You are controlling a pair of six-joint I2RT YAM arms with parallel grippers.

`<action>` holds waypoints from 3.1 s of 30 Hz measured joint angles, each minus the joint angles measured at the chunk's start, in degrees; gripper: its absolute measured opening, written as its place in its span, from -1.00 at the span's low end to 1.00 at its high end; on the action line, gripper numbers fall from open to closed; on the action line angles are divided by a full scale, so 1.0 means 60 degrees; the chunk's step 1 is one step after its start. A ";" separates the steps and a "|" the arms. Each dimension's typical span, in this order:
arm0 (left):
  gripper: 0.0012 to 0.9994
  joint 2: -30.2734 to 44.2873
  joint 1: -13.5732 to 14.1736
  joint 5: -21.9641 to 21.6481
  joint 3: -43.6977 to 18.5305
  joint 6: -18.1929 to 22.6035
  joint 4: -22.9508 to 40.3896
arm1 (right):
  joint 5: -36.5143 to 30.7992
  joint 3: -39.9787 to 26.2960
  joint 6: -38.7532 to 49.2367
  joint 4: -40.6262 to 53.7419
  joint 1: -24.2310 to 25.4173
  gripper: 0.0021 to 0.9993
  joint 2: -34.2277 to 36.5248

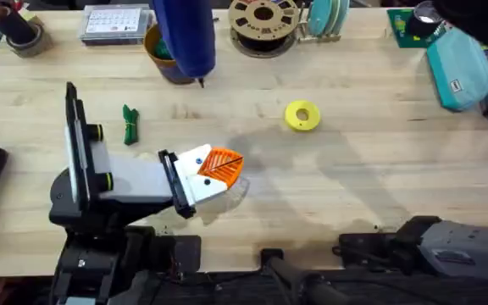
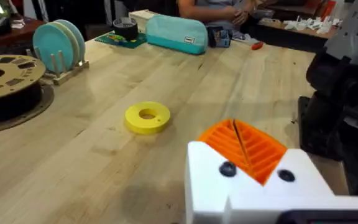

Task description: Pick up the gripper from the table and insert it into the empty holder that is missing its gripper. Then pick up a screw, insert it into the mounting hole, and use the screwdriver to tighten it. Finally, clean up the table by picking up the vegetable and placing it into the bucket.

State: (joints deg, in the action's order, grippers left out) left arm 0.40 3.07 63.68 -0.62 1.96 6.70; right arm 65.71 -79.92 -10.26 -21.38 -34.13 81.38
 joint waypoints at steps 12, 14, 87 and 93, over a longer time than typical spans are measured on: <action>-0.98 0.0000 0.0000 0.0000 0.0000 0.0000 0.0000 | -0.0004 0.0219 0.0110 -0.0038 -0.0330 -0.95 0.0000; -0.98 0.0000 0.0000 0.0000 0.0000 0.0000 0.0000 | -0.0004 0.0219 0.0152 -0.0042 -0.0406 -0.95 0.0000; -0.98 0.0000 0.0000 0.0000 0.0004 0.0000 0.0000 | 0.0138 0.2321 0.0794 -0.1714 -0.1169 -0.95 0.0000; -0.98 0.0000 0.0000 0.0000 0.0000 0.0000 0.0000 | 0.0138 0.2477 0.0794 -0.1718 -0.1188 -0.95 0.0000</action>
State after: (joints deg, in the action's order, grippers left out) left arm 0.40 3.07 63.68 -0.62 1.96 6.70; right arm 66.54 -65.06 -5.50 -31.68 -41.25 81.38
